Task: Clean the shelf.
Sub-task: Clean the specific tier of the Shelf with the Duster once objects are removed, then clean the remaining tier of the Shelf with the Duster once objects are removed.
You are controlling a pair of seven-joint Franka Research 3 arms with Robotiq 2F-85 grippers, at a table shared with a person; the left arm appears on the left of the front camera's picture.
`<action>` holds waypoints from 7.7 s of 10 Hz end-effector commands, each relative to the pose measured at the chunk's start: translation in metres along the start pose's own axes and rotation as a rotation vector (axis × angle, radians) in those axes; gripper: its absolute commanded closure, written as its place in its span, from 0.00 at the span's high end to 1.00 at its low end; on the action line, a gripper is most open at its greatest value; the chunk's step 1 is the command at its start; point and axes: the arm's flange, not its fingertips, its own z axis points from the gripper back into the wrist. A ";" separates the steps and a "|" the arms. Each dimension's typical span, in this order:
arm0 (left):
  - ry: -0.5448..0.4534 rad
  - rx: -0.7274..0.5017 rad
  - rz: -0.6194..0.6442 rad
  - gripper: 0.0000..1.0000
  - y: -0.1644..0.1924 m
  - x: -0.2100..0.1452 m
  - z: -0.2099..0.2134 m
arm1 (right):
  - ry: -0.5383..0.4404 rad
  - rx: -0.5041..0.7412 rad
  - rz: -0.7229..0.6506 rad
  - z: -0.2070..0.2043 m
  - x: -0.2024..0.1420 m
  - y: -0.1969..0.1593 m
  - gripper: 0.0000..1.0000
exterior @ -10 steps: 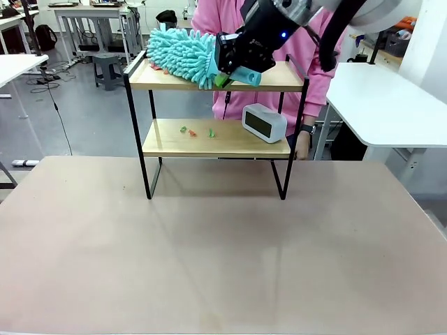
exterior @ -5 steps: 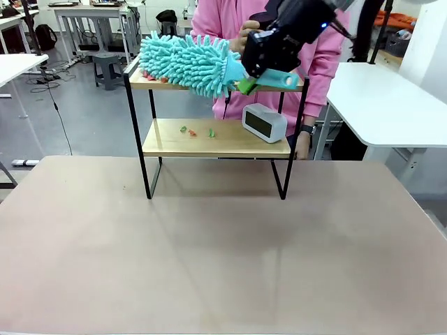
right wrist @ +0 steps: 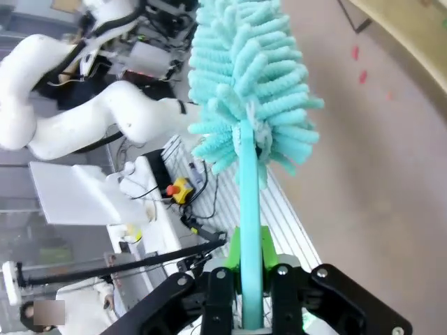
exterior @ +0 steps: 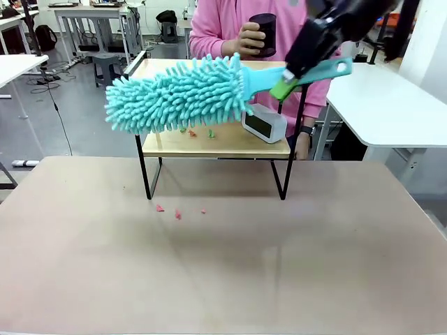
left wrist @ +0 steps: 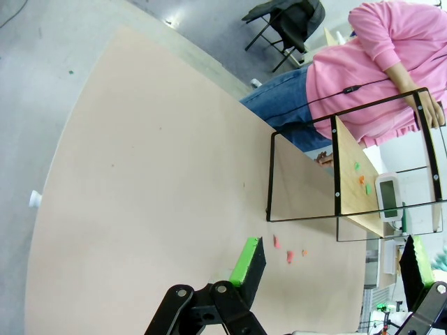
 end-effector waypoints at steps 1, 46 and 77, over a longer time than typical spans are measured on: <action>0.000 -0.009 0.010 1.00 -0.002 0.000 0.000 | -0.052 0.069 0.021 0.026 -0.019 0.004 0.11; 0.000 -0.009 0.010 1.00 -0.002 0.000 0.000 | -0.403 -0.178 -0.619 -0.006 -0.243 -0.084 0.11; 0.000 -0.009 0.010 1.00 -0.002 0.000 0.000 | -0.462 -0.552 -0.258 -0.107 -0.084 -0.075 0.11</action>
